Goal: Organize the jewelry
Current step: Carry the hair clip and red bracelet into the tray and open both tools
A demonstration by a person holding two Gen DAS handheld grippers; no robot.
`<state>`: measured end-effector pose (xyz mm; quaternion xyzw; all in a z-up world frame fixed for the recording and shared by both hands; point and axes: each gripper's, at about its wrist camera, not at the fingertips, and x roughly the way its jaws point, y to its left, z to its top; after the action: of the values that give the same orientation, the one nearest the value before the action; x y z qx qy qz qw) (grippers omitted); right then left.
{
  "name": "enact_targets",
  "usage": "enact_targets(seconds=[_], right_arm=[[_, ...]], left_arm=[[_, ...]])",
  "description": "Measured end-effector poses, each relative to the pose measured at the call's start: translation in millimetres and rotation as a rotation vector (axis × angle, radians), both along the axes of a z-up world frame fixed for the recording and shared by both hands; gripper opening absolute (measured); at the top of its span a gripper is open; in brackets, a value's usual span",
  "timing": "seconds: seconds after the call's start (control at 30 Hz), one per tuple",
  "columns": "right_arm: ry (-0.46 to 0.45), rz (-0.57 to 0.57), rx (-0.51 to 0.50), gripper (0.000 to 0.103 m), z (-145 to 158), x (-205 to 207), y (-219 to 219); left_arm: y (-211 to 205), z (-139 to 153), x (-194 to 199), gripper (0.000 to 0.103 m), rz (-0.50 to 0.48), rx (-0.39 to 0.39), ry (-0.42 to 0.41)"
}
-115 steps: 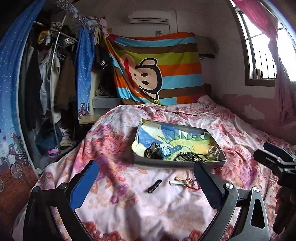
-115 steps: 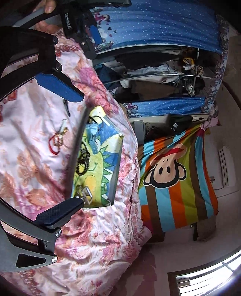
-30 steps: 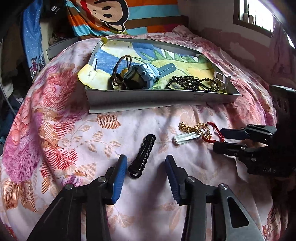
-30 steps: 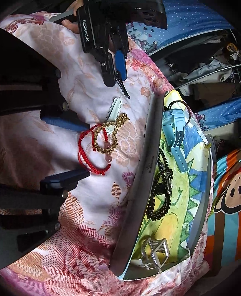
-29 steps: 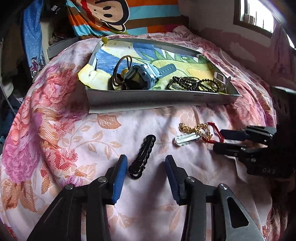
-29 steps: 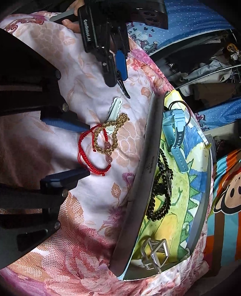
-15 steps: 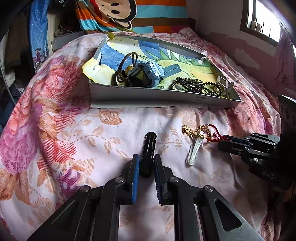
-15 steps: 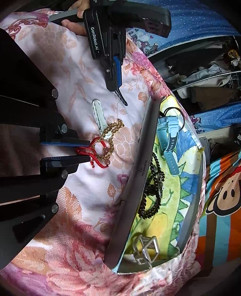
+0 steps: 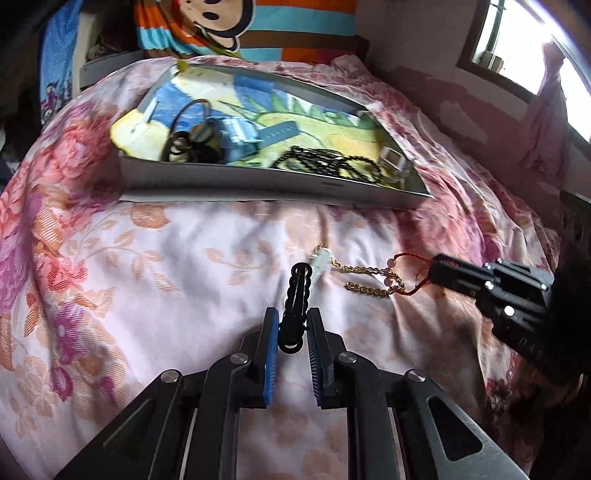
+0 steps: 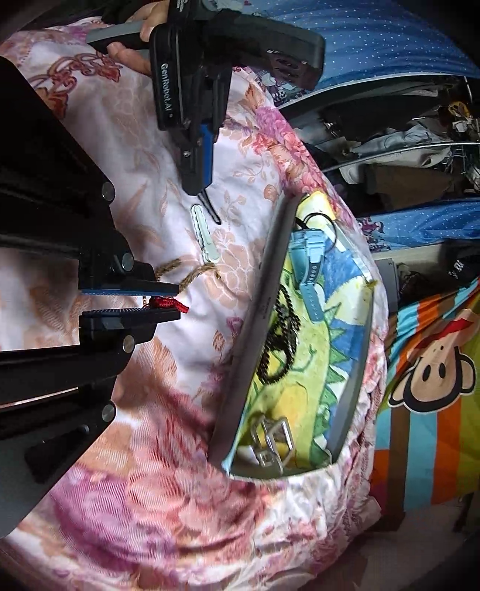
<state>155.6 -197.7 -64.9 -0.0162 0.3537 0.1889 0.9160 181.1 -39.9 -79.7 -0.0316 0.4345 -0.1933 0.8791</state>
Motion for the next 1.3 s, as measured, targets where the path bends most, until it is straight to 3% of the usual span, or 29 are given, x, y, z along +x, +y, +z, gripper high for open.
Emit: enact_targets(seconds=[0.27,0.47,0.63,0.83,1.1,1.3], right_arm=[[-0.068,-0.015,-0.018,0.005,16.4,-15.0,-6.5],[-0.129,0.008,-0.032,0.005,28.4,-22.1,-1.3],[-0.107,0.059,-0.057,0.005,20.9,-24.2,12.1],[-0.104,0.033,-0.039,0.005,18.0,-22.5,7.3],[-0.150,0.003,-0.021,0.005,23.3,-19.0,0.1],[-0.235,-0.016,-0.033,0.005,42.7,10.4,-7.1]], left_arm=[[2.4,5.1,-3.4,0.014,0.012,-0.031,-0.009],[-7.3,14.4,-13.5,0.014,-0.034,-0.058,-0.032],[-11.1,12.5,-15.1,0.014,-0.046,-0.056,-0.022],[-6.8,9.6,-13.7,0.014,-0.026,-0.066,-0.007],[-7.7,18.1,-20.0,0.014,-0.013,-0.044,-0.072],[-13.1,35.6,-5.1,0.014,0.008,-0.027,-0.146]])
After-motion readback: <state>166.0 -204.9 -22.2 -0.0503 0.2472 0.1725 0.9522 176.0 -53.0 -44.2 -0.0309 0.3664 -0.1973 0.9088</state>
